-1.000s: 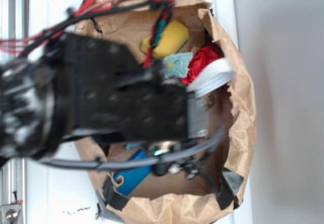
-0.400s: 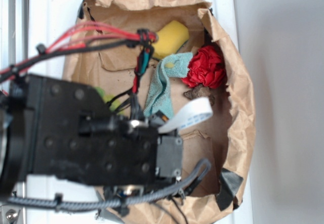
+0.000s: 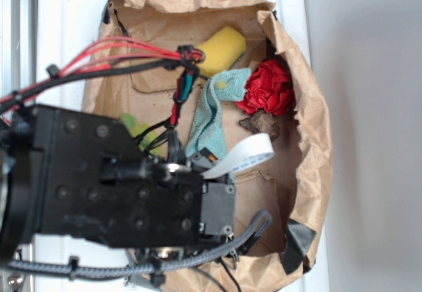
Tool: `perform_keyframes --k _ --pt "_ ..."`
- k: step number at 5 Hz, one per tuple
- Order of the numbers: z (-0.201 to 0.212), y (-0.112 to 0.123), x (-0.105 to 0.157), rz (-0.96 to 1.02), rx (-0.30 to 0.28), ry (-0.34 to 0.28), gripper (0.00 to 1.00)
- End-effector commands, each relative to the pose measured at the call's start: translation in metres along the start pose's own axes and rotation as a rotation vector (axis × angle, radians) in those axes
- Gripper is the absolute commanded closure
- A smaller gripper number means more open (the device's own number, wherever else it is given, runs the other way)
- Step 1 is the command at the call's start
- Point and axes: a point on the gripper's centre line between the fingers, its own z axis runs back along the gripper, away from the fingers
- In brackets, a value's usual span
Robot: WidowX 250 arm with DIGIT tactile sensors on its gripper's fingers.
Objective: Grab the blue block.
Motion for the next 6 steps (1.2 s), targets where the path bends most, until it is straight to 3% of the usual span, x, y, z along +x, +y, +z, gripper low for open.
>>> perform_keyframes --k 1,3,6 --pt "0.006 -0.005 -0.003 -0.007 -0.036 -0.016 0.0" --pt "-0.01 -0.017 -0.015 -0.007 -0.046 -0.032 0.0" --pt "-0.039 -0.037 0.018 0.0 -0.016 -0.037 0.0"
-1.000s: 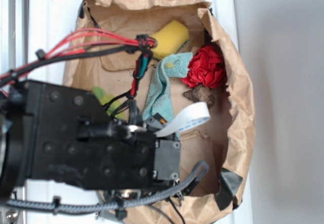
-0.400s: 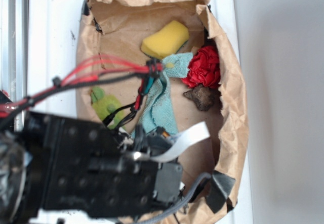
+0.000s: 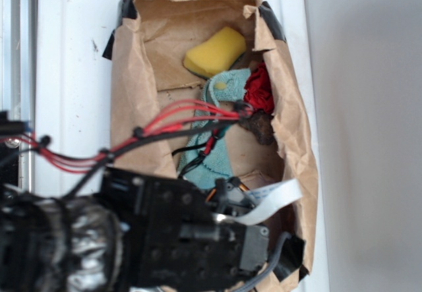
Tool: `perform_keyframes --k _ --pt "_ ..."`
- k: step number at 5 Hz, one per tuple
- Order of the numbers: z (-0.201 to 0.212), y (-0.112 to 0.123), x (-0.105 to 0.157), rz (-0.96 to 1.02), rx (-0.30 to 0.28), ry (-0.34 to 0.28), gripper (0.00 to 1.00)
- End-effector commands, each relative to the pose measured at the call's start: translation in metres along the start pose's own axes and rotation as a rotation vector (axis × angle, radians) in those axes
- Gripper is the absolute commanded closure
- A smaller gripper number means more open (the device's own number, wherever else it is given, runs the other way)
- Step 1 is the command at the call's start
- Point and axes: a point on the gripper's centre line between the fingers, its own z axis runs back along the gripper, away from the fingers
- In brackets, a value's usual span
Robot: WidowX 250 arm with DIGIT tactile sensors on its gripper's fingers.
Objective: Grab the blue block.
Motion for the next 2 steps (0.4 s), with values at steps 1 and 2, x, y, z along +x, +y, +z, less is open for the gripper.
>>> perform_keyframes --k 1,2 --pt "-0.0047 -0.0115 0.0267 -0.001 -0.004 -0.034 0.0" --pt "-0.0014 -0.0102 0.0271 -0.042 0.01 -0.058 0.0"
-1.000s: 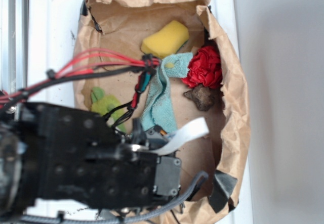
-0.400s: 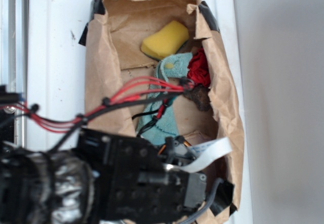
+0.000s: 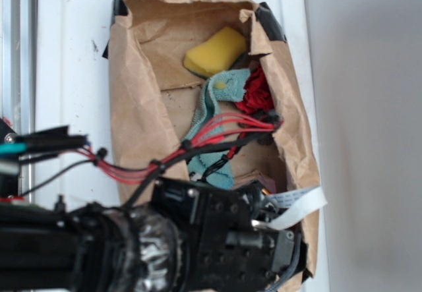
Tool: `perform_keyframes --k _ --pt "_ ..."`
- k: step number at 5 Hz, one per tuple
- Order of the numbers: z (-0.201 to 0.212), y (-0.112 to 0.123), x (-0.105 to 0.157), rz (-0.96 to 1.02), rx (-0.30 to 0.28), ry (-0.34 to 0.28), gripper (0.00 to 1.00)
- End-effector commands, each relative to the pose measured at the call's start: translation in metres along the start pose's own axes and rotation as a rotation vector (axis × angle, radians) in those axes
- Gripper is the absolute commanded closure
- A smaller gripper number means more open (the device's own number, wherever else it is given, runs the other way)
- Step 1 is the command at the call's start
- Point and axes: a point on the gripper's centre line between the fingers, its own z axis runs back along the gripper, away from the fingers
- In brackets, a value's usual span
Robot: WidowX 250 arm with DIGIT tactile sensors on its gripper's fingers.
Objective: Grab the blue block.
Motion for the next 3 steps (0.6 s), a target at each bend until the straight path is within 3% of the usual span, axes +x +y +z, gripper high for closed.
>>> perform_keyframes --k 1,3 --pt "0.0143 -0.0067 0.0109 -0.061 -0.028 -0.064 0.0" --pt "0.0129 -0.0088 0.007 -0.065 -0.046 -0.05 0.0"
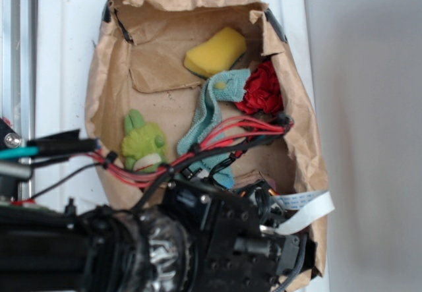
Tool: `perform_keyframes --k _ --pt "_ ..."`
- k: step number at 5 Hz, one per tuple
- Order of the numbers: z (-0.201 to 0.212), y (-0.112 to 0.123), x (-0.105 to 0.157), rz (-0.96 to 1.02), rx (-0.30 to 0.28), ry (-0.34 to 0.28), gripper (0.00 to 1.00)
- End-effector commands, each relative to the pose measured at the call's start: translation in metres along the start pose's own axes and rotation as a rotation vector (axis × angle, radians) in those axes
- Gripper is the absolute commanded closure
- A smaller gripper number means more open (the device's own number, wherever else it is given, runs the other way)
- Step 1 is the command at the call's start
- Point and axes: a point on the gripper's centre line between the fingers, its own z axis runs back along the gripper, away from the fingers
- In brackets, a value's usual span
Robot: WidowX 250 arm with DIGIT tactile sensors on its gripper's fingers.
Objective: Grab the blue block.
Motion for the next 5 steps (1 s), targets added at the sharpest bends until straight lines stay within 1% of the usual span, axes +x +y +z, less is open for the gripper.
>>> perform_keyframes --k 1,2,3,5 --pt "0.012 -0.007 0.006 -0.016 -0.075 -0.015 0.0" --pt "0.016 -0.006 0.012 -0.024 -0.094 -0.015 0.0" --pt "0.027 0.004 0.018 -0.022 -0.079 -0.017 0.0" --pt "0.027 0.004 0.018 -0.022 -0.079 -0.017 0.0"
